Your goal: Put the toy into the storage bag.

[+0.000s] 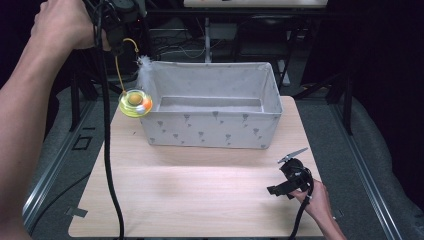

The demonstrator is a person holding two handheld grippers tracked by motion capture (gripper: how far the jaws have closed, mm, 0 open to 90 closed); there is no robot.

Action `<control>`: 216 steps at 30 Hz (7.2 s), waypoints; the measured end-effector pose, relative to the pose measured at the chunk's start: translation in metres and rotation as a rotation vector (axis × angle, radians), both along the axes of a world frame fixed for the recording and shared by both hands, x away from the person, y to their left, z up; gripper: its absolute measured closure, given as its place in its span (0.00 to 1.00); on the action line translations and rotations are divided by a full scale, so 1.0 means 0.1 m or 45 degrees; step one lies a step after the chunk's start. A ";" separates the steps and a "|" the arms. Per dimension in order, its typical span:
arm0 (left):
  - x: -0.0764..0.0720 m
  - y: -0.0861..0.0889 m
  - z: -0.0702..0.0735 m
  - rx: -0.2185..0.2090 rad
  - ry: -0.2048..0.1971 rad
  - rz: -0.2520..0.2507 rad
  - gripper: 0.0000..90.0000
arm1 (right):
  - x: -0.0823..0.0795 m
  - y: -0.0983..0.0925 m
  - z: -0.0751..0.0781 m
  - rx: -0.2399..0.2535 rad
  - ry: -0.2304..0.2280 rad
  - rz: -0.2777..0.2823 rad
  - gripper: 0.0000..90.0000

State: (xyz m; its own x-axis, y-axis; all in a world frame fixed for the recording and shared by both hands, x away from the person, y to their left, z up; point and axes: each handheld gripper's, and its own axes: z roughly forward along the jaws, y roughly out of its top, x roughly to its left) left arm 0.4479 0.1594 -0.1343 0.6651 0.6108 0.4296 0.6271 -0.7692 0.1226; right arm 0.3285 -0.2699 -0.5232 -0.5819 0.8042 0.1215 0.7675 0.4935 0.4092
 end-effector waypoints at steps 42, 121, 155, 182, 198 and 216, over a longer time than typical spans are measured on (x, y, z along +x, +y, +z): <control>0.56 -0.34 0.15 -0.059 -0.088 0.055 0.98 | -0.01 0.00 0.00 0.033 -0.002 -0.010 0.09; 1.06 0.01 -1.54 -0.362 0.221 0.086 0.98 | 0.01 -0.03 -0.02 0.023 0.012 0.000 0.09; 0.95 0.39 -2.08 -0.332 0.315 0.156 0.98 | 0.01 -0.03 -0.02 0.015 0.018 0.002 0.09; 0.72 0.52 -1.74 -0.481 0.143 0.173 0.36 | 0.01 -0.02 -0.01 0.029 0.017 -0.004 0.09; 0.18 0.73 -1.71 -0.499 0.109 0.129 0.11 | 0.00 -0.01 -0.01 0.037 0.016 -0.010 0.09; -0.69 0.74 -2.04 -0.455 0.086 -0.004 0.03 | -0.01 0.01 -0.01 0.022 0.022 -0.014 0.09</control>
